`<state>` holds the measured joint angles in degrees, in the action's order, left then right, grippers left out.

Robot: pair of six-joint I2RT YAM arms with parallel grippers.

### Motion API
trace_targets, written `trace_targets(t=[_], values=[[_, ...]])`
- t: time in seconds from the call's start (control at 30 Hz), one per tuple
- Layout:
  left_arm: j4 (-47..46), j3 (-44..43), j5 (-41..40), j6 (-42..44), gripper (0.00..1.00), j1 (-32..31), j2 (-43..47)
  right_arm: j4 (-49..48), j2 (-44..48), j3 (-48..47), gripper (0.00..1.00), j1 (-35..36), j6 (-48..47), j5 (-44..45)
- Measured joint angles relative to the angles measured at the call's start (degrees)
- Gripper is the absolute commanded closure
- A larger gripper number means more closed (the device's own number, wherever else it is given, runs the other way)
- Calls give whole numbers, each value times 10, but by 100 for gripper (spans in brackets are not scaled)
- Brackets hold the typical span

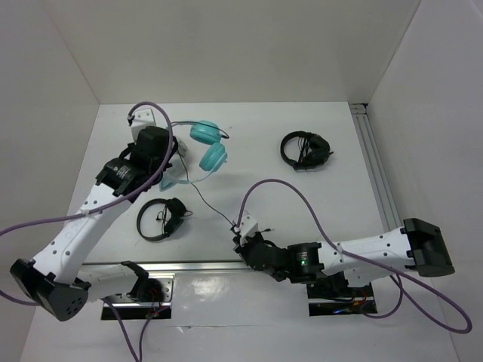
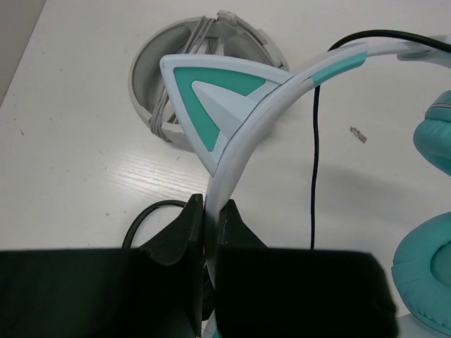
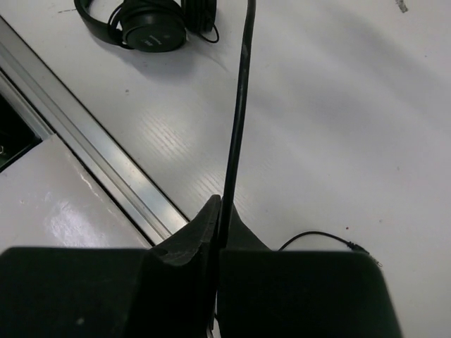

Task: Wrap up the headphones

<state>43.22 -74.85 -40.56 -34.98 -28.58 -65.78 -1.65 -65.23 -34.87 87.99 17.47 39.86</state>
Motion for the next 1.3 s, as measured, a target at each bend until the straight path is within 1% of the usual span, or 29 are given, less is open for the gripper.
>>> trace_targets(t=[0.13,0.37,0.47,0.6,0.77,0.9,1.13,1.3], values=[[-14,9,19,21,100,28,-36,30,0,-20,100,7,-9,17],[-13,13,34,21,100,45,-101,61,7,-71,100,11,-39,18],[-7,13,32,36,100,35,-120,77,7,-103,100,11,-61,26],[-8,21,48,64,100,-6,-129,99,7,-148,100,-8,-98,28],[-8,76,89,99,100,-49,-129,108,9,-192,100,-121,-146,-15],[-14,109,144,127,100,-72,-118,121,9,-221,100,-191,-179,-48],[-39,145,237,154,100,-132,-34,148,-21,-254,100,-305,-234,-137],[-41,154,259,155,100,-162,18,152,-38,-256,100,-349,-266,-163]])
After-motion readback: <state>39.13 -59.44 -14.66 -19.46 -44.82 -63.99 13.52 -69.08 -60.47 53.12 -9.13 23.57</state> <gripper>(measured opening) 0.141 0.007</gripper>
